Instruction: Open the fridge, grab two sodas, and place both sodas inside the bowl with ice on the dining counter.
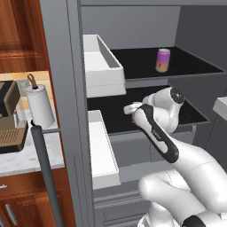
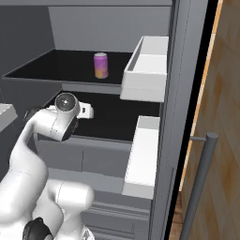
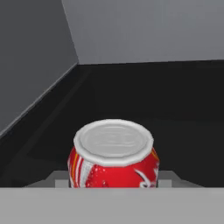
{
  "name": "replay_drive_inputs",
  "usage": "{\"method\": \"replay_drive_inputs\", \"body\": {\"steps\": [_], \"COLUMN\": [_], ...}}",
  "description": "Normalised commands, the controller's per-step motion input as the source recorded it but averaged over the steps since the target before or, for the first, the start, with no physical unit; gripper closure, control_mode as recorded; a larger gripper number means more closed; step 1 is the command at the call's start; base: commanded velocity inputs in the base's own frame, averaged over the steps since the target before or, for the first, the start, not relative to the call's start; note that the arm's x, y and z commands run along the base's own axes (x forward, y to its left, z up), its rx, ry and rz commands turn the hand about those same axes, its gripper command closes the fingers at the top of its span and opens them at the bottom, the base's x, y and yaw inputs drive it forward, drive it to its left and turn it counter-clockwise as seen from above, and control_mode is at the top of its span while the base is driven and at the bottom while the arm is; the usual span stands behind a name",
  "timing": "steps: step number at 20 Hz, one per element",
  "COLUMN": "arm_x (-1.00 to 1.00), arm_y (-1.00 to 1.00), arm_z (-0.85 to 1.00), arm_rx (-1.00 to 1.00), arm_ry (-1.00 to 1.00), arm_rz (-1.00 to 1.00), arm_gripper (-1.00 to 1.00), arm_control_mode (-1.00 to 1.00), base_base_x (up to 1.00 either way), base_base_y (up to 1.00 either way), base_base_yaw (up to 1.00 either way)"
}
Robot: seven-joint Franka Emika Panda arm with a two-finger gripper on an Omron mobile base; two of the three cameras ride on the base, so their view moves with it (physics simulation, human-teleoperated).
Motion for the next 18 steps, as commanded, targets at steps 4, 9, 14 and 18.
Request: {"method": "replay_drive_inputs", "body": {"steps": [4,9,14,18], "arm_x": [-0.51,-0.72,-0.97,-0.88], "arm_y": [-0.36,-0.19,-0.02,-0.12], "arm_z": [0.51,0.17,0.06,0.42], "arm_rx": [-0.01,0.0,0.0,0.0], "arm_ry": [0.19,0.1,0.01,0.0], "arm_rz": [-0.06,-0.05,-0.06,-0.09], "arm_gripper": [1.0,1.0,1.0,1.0], "arm_control_mode": [-1.0,-1.0,-1.0,-1.0], "base_base_x": [0.0,0.0,0.0,0.0], "base_base_y": [0.0,0.0,0.0,0.0], "base_base_yaw": [0.0,0.0,0.0,0.0]}}
